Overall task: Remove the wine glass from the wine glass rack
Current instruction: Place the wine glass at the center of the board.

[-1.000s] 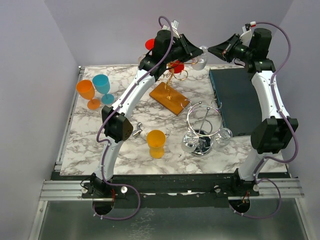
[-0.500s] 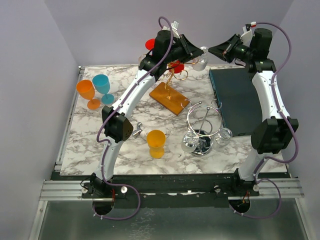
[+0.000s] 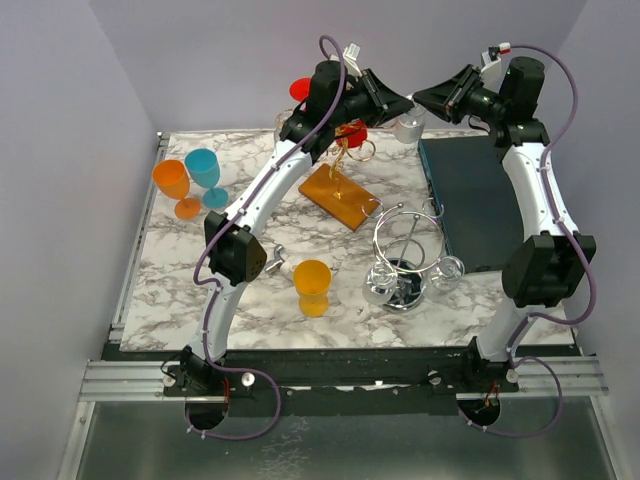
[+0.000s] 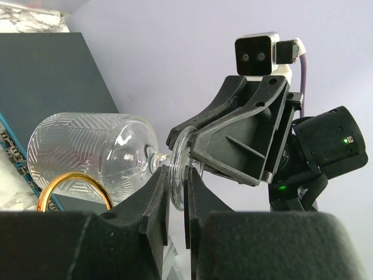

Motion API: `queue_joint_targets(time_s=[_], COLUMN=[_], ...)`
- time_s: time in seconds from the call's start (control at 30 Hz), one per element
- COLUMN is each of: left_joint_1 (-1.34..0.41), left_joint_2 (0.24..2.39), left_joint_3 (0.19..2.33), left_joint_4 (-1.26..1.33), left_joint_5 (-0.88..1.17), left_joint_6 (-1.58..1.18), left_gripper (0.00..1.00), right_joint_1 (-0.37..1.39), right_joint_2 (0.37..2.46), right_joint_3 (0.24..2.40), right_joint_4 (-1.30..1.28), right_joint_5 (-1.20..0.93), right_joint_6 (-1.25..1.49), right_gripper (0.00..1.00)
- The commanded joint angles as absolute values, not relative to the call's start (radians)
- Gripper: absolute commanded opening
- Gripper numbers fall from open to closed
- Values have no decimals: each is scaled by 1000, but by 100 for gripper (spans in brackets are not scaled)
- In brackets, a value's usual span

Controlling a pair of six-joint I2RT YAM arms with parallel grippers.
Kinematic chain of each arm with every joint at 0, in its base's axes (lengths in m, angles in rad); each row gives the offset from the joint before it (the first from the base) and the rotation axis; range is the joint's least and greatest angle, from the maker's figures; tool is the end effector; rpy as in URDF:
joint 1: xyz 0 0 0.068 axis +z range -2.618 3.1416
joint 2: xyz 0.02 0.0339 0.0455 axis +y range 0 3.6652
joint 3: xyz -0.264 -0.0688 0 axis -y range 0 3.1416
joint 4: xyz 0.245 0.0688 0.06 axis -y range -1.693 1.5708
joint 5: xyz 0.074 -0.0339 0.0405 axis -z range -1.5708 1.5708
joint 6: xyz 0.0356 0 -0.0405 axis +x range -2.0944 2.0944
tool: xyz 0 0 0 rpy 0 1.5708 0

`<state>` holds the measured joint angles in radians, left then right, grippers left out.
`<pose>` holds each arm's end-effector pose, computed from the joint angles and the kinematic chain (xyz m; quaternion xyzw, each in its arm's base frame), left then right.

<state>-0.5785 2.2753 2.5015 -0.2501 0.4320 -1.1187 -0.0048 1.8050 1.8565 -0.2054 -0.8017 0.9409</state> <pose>0.4294 -0.2982 0.4255 -0.0422 0.7135 -0.6134 0.3360 0.4206 0.0236 0.4277 0.0924 0.7381 0.5347 0.4010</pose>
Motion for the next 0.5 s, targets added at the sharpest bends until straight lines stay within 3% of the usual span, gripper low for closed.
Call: queue_joint_targets(time_s=[0.0,0.47], left_joint_1=[-600,-568], left_joint_2=[2247,2235], left_joint_3=[2489,2436], left_joint_4=[-105,-104], left_joint_5=[512,479], left_joint_6=[-1172,-1193], left_gripper=[0,0], right_joint_1=[6,-28], right_joint_2=[1833,1813], right_joint_3=[1831,1729], right_joint_4=[-145,-56], right_joint_5=[-870,-910], right_joint_6=[977,1039], right_gripper=[22,31])
